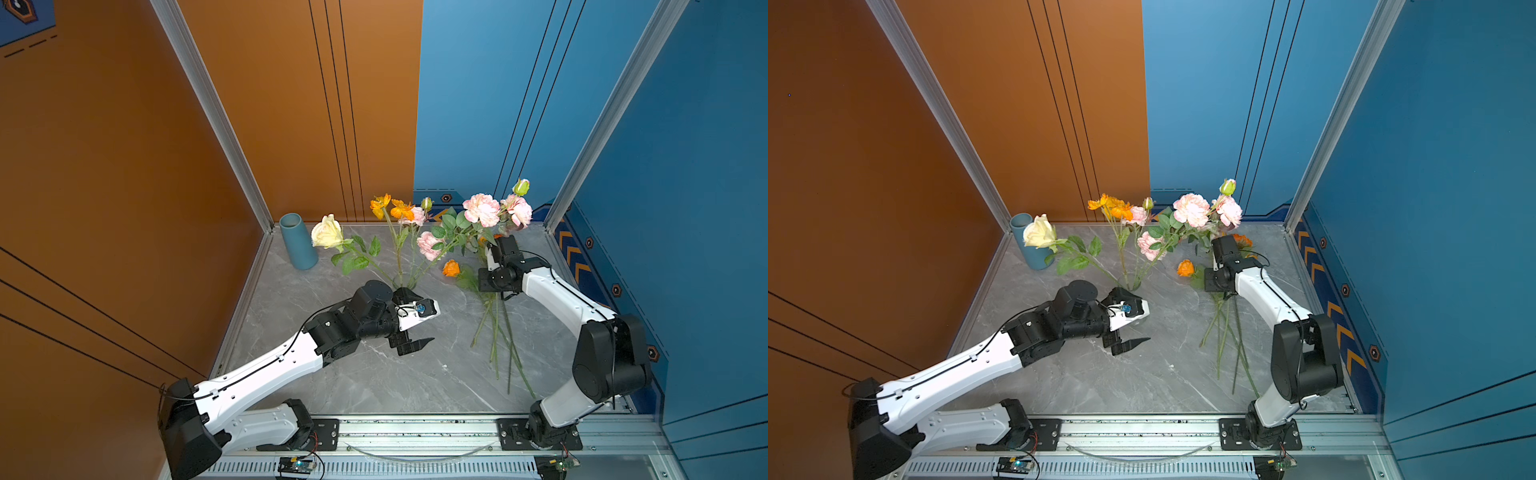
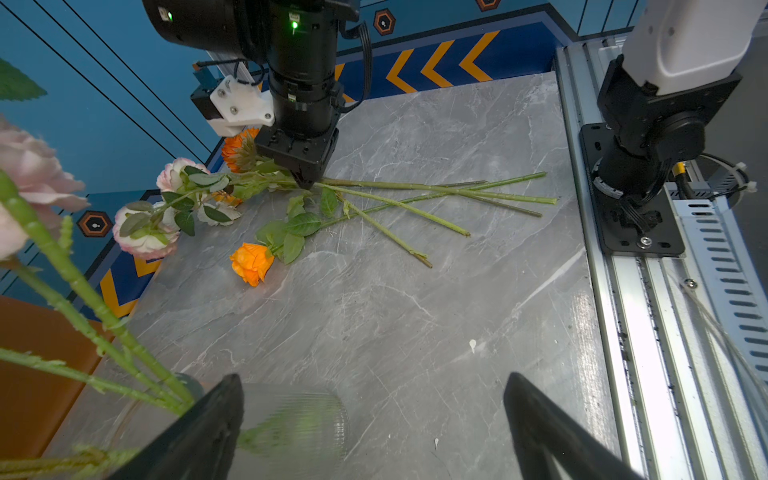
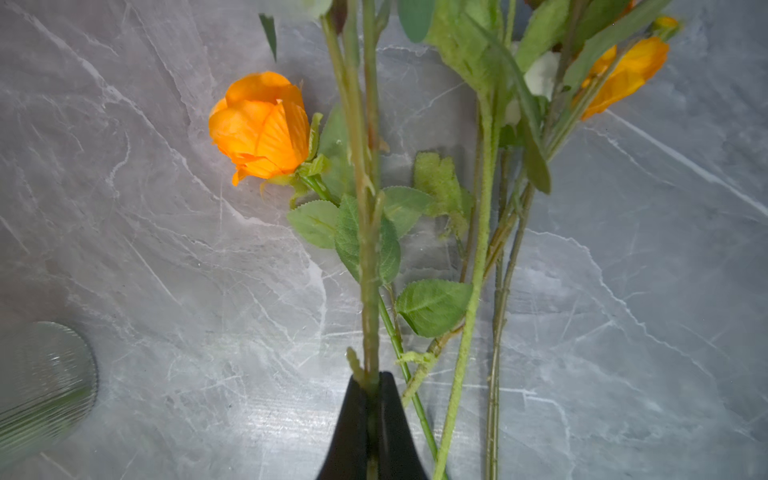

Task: Arrange the flowers into the vase
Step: 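Grasp the pink rose stem and lift it with the right gripper, then carry the pink rose over the glass vase with the right gripper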

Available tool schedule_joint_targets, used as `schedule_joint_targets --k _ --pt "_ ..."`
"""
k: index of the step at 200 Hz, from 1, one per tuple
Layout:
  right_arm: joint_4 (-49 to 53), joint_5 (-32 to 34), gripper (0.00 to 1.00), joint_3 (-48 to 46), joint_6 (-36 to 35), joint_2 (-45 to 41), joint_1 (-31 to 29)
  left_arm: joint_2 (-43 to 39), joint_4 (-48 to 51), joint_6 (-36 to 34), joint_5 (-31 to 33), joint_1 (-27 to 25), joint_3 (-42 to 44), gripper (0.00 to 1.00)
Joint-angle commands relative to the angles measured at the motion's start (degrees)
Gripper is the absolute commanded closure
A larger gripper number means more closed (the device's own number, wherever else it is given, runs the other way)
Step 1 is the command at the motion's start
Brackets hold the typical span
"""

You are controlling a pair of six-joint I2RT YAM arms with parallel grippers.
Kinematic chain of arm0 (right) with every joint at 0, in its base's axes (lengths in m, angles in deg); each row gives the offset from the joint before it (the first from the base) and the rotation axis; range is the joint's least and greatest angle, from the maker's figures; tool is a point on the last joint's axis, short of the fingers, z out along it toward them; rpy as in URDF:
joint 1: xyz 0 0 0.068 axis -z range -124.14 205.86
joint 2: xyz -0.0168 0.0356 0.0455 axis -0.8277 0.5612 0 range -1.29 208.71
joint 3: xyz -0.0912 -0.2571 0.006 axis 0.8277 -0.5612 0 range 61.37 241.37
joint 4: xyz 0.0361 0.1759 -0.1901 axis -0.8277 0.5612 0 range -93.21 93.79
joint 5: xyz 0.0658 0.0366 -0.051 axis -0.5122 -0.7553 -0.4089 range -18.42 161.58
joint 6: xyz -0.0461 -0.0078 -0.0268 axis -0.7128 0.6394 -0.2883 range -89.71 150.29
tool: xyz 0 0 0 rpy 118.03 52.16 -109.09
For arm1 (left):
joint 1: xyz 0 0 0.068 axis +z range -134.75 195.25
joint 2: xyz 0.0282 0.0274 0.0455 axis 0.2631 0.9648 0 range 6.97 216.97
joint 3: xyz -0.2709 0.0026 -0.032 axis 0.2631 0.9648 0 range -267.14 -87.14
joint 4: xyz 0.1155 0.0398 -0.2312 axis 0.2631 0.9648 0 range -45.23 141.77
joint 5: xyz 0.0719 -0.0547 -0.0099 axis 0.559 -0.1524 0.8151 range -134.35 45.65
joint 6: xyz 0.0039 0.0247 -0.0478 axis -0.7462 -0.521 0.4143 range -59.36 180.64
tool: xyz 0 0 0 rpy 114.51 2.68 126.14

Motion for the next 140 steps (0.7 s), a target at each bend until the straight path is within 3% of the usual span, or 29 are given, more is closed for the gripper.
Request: schedule_joint_targets --k 1,45,61,91,114,140 --pt "0.8 -3.9 1.00 -1.2 5.3 -6.2 3.5 -1.4 0.5 -1.0 0.4 -0.4 0.4 0.02" --pt "-13.3 -4.9 1.00 -10.7 18.0 -20.9 13.4 -5.9 1.7 -1.2 -2.1 0.6 0.1 0.02" --pt "-15.0 -1.4 1.00 -11.6 19.6 -24.8 15.5 -9.1 3.4 -1.9 -1.3 0.8 -0.1 0.02" --pt "-16.4 13.0 1.00 -10.4 18.4 -35.2 12.7 -17.6 5.7 -0.7 5.3 1.3 1.4 0.02" --pt "-21.0 23.9 1.00 -9.5 12.4 -42.6 7.9 -26.6 8.6 2.4 8.3 2.1 4.5 0.02" --pt "-24.7 29.6 1.00 -7.2 5.1 -47.6 1.4 -37.4 12.7 7.4 10.5 3.9 9.5 0.02"
